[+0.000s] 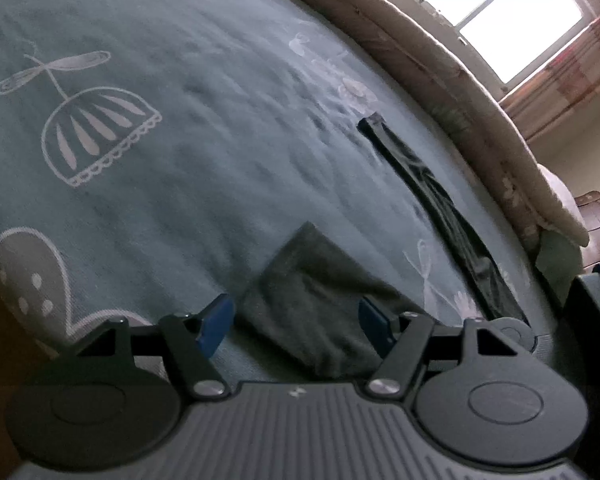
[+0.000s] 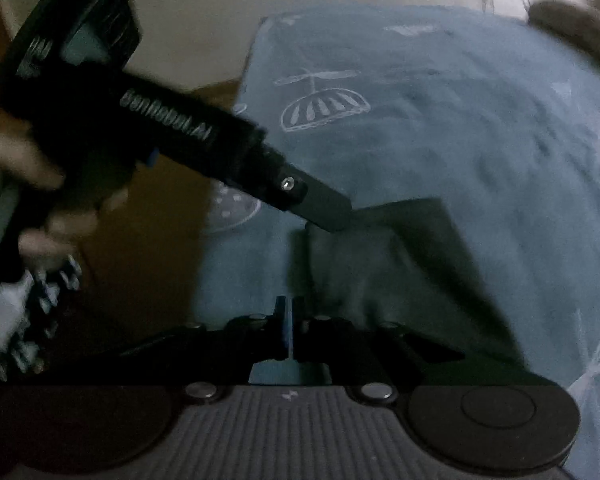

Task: Fold clothes

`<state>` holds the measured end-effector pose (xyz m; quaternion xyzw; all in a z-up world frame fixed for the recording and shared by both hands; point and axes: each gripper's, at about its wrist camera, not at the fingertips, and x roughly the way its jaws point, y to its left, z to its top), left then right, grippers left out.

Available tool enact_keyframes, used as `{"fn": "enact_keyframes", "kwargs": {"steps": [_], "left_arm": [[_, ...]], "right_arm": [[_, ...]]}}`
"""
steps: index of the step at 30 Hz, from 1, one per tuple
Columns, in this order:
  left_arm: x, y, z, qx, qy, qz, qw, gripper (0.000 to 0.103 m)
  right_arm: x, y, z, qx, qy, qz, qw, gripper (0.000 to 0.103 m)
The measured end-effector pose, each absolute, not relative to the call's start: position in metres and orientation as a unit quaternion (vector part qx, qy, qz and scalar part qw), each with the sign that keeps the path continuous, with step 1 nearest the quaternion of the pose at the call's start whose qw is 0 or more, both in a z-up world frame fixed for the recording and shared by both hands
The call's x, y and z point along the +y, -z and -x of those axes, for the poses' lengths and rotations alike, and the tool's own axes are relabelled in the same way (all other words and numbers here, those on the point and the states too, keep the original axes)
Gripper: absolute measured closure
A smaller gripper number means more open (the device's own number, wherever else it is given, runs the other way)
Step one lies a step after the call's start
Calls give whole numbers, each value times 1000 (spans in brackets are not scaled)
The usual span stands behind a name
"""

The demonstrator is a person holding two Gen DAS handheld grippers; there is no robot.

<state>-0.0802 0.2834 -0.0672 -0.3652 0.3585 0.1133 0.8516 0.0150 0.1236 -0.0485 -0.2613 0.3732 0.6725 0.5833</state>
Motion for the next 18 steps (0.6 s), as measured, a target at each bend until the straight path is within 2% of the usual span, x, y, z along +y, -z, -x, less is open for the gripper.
{"fn": "enact_keyframes", "kwargs": {"steps": [4, 9, 18], "left_arm": [[279, 61, 69, 361, -100, 350, 859, 34], [252, 55, 31, 377, -33, 305, 874, 33], [162, 72, -32, 426, 83, 146, 889, 33]], "right_arm": [[103, 36, -25, 375, -654, 247, 609, 93], [33, 23, -54, 391, -557, 239, 693, 89], [-122, 22, -68, 452, -352, 172, 801, 83]]}}
